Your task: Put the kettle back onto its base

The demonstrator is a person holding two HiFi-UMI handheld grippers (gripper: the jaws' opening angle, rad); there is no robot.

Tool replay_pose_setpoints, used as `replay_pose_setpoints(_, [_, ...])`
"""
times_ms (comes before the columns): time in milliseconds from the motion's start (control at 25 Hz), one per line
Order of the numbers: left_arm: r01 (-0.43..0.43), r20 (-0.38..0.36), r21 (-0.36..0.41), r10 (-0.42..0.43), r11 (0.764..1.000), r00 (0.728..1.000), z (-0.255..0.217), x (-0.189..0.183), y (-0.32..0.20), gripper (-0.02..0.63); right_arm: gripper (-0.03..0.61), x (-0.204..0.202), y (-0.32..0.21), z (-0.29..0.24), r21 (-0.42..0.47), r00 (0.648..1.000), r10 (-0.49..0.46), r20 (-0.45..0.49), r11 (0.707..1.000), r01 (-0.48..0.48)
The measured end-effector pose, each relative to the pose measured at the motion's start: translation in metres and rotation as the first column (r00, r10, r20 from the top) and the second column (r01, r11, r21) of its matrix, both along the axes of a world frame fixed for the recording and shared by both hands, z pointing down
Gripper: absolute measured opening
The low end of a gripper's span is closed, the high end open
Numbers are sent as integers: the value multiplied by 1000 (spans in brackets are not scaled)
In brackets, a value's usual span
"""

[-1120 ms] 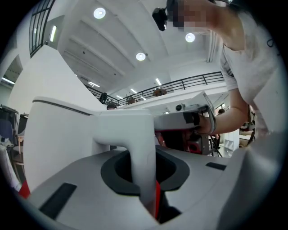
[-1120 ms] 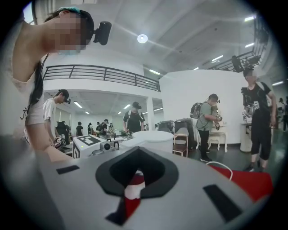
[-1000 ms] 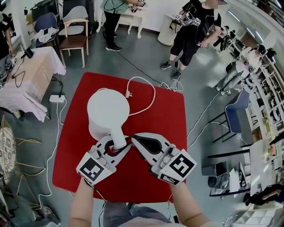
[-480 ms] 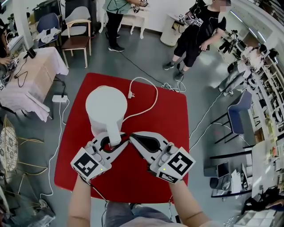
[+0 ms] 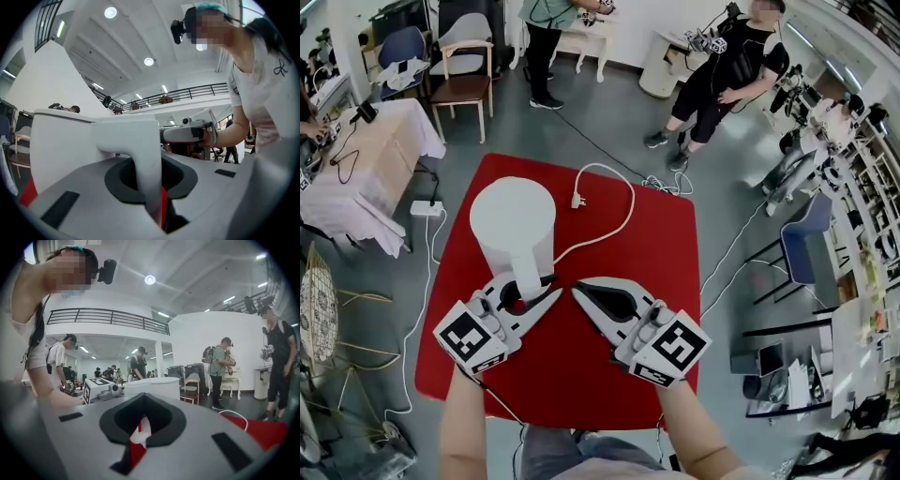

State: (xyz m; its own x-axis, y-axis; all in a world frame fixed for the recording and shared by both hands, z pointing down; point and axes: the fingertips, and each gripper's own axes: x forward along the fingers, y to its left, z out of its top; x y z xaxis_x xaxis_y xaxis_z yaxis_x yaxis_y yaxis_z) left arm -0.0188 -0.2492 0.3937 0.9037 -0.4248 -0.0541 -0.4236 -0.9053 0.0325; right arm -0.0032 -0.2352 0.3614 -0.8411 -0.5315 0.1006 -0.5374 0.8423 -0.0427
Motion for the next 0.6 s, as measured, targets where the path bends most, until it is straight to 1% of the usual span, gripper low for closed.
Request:
replay_pose_setpoints(40, [-8, 12, 0, 8, 1000, 1000, 3, -1, 5, 60, 9, 0, 0, 0, 1, 1000, 0, -1, 1000, 0])
replay_pose_setpoints(160, [-38, 94, -4, 39, 999, 995, 20, 4, 18, 57, 9, 1, 1, 1, 1, 1000, 4, 3, 1000, -4])
replay_pose_setpoints(200, [-45, 109, -8, 45, 999, 993, 24, 7, 20, 55, 9, 2, 1, 1, 0, 1000, 5, 6, 1000, -5])
replay_pose_setpoints(320, [-56, 99, -8, 56, 998, 993, 25, 15, 16, 55, 9, 1, 3, 1, 2, 1000, 5, 8, 1000, -5])
replay_pose_setpoints(400, [-63, 114, -6, 64, 998, 991, 25, 18, 16, 55, 9, 2, 3, 0, 4, 1000, 9, 7, 1000, -9])
replay_pose_setpoints(560, [-13, 115, -13, 15, 1000, 993, 27, 15, 13, 60, 8, 7, 3, 1, -3, 1000, 15, 6, 1000, -15])
replay_pose_setpoints(600, [-5, 119, -19, 7, 1000, 993, 28, 13, 13, 77, 9, 7, 4, 1, -4, 1000, 14, 5, 1000, -14])
